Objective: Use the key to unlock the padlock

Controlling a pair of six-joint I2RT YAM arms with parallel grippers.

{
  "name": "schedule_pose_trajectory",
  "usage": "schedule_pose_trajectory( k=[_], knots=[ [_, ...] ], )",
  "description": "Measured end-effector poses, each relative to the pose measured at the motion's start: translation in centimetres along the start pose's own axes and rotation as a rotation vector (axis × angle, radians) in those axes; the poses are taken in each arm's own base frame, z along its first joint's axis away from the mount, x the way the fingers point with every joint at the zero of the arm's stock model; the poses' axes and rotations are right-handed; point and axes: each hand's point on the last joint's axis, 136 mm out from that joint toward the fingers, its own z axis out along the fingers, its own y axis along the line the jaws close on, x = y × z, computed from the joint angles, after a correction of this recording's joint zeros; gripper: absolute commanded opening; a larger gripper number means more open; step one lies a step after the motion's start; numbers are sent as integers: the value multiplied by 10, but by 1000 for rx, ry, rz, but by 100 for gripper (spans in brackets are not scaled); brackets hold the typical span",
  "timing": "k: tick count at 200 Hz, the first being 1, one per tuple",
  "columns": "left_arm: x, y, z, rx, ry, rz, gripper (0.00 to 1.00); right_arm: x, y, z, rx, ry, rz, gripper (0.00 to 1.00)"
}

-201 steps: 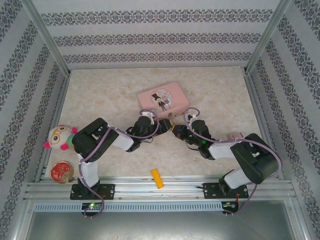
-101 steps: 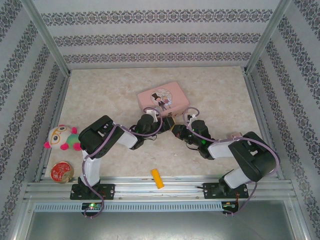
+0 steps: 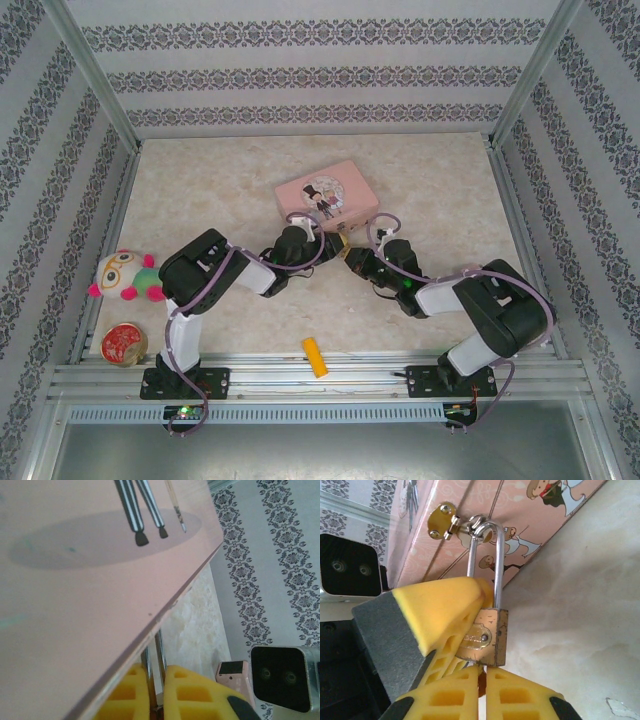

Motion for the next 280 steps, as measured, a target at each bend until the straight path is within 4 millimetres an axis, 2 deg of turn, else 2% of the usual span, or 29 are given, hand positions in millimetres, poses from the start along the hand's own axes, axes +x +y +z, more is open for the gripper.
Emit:
schedule_pose_trajectory(
  k=[23, 68, 98, 152, 193, 226, 280],
  knots=[
    [1, 1, 1, -5, 7, 8, 0, 0, 1, 0, -4, 0, -6, 26],
    [2, 3, 1, -21, 8, 20, 0, 2, -1, -14, 5, -19, -26, 31],
    [3, 6, -10, -67, 6, -1, 0, 2, -1, -29, 43, -46, -66, 30],
    [16, 3, -25, -157, 7, -52, 0, 24, 6, -61, 179, -33, -253, 24],
    [21, 3, -28, -182, 11, -111, 0, 35, -9, -77, 297, -9, -363, 22],
    [24, 3, -29, -204, 25, -159, 0, 43, -5, -71, 353, 40, -450, 20],
    [27, 2, -30, -214, 42, -197, 0, 37, 17, -44, 399, 80, -587, 19]
  ],
)
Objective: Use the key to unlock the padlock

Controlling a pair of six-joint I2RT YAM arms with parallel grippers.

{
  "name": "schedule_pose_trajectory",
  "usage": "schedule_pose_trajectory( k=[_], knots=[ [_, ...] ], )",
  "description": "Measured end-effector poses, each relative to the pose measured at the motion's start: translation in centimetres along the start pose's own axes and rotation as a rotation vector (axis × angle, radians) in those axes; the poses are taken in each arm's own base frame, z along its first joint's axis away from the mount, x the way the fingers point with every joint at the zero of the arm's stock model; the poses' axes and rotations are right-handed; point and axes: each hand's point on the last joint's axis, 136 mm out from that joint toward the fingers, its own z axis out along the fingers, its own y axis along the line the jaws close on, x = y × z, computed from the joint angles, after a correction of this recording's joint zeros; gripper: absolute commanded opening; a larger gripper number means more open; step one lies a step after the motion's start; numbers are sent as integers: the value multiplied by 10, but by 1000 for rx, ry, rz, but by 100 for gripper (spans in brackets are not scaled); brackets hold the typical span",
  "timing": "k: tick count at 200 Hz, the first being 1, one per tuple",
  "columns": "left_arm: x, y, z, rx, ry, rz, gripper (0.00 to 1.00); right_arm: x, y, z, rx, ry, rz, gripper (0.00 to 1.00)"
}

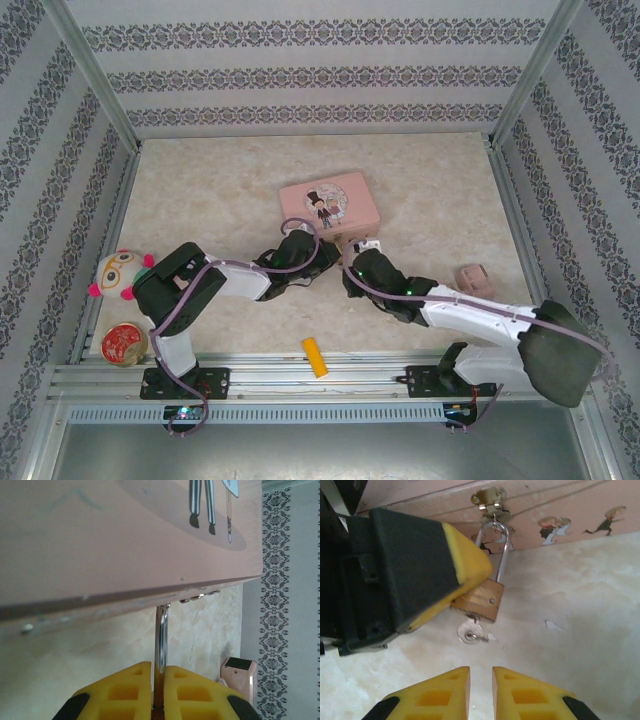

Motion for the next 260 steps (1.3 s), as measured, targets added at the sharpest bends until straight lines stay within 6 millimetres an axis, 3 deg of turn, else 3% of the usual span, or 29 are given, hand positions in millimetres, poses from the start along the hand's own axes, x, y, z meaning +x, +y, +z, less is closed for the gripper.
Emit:
schedule_pose_trajectory(
  k=[103, 212, 260],
  knots=[
    [3, 0, 0, 5, 28, -10, 0, -3, 3, 25, 87, 52, -144, 23],
    [2, 1, 0, 0, 34, 4, 0, -2, 0, 29, 169, 69, -239, 28],
    [3, -1, 0, 7, 44, -4, 0, 4, 11, 26, 146, 71, -264, 31]
  ],
)
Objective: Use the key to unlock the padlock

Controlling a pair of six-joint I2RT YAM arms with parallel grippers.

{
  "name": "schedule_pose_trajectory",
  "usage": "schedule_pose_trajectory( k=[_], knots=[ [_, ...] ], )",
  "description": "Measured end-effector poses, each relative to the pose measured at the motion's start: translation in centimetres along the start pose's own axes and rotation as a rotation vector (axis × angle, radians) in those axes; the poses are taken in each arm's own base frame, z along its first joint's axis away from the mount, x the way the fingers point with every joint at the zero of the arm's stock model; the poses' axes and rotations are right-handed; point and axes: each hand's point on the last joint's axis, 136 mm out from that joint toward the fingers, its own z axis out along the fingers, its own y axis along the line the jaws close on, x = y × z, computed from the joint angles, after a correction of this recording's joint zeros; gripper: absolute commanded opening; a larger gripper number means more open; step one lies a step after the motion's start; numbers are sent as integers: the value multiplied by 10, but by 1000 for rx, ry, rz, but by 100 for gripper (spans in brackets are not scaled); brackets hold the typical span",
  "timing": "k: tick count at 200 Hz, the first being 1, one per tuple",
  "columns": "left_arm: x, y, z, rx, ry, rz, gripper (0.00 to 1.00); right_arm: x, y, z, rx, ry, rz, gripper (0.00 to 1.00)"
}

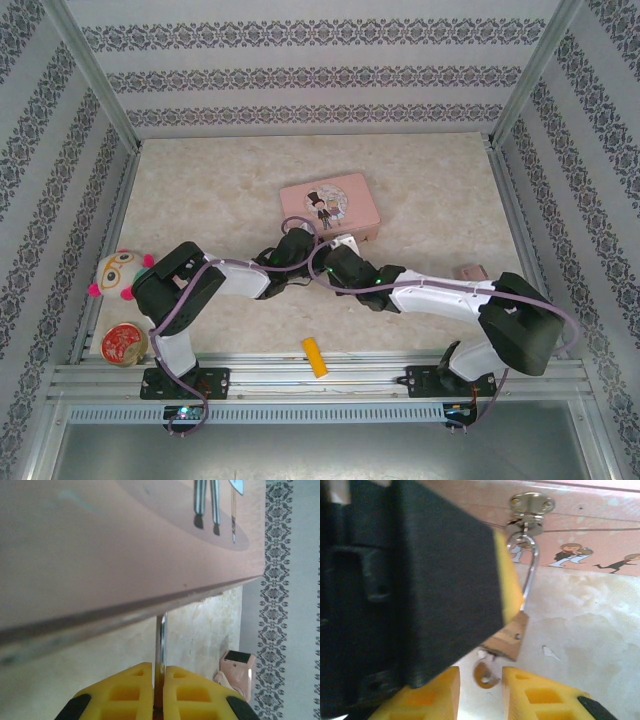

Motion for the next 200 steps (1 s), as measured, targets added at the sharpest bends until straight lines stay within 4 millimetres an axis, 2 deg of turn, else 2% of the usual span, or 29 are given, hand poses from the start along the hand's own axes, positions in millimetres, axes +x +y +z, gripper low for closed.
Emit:
schedule_pose_trajectory(
  k=[72, 153, 200],
  knots=[
    [1, -1, 1, -3, 8, -4, 0, 0, -1, -2, 15, -4, -8, 33],
    [0, 0, 2, -15, 10, 1, 0, 2, -7, 14, 86, 19, -27, 32],
    [-1, 2, 3, -23, 9, 15, 0, 2, -13, 17, 125, 19, -27, 20]
  ],
)
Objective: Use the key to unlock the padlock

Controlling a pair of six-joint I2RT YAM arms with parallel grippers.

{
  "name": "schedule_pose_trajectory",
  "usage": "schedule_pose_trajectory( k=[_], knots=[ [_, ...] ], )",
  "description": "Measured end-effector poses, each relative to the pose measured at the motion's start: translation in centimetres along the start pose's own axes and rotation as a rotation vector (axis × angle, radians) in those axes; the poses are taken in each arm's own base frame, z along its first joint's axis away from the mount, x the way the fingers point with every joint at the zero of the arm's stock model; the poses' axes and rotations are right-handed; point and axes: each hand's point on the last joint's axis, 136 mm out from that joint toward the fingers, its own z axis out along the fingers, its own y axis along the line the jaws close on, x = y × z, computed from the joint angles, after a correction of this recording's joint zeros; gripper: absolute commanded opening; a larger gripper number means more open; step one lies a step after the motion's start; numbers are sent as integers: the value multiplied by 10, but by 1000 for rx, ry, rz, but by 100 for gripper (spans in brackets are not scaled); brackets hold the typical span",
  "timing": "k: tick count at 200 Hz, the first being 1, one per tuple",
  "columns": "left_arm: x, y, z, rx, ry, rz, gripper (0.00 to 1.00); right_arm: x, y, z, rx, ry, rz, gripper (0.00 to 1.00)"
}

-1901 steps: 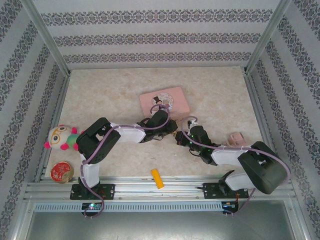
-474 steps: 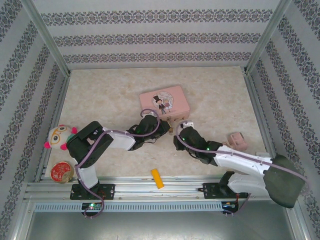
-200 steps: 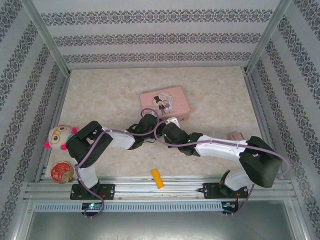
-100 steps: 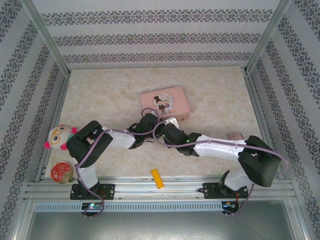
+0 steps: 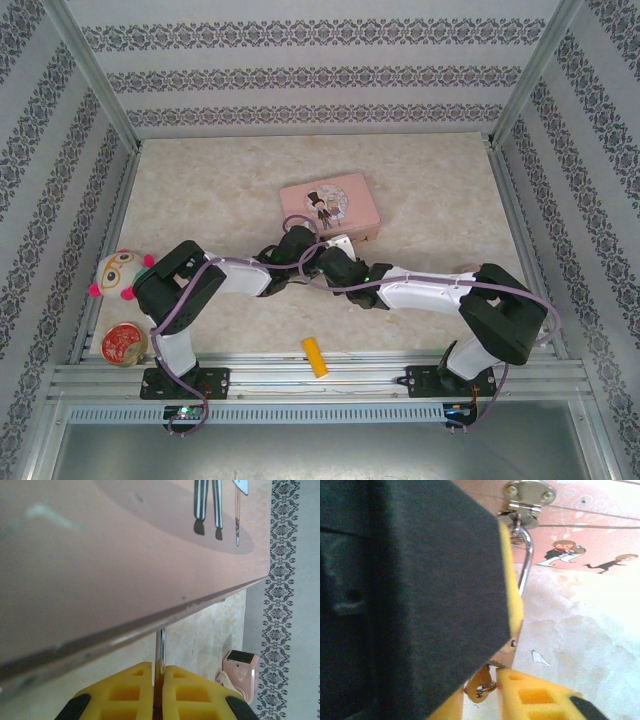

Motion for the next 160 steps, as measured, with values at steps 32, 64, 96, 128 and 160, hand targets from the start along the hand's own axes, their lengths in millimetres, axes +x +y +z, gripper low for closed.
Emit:
schedule_pose_trajectory(
  k=[32, 64, 96, 128, 160],
  knots=[
    [-1, 0, 0, -1, -3, 1, 0, -2, -3, 1, 6, -2, 23, 14],
    [-4, 1, 1, -5, -16, -2, 0, -3, -3, 5, -27, 7, 62, 7],
    [-7, 2, 1, -5, -26, -3, 0, -5, -6, 9, -124, 13, 152, 5],
    [-7, 1, 2, 4, -26, -2, 0, -6, -10, 8, -250, 14, 277, 1],
    [-5, -2, 3, 20, -16, -2, 1, -7, -14, 6, -378, 12, 408, 0]
  ],
)
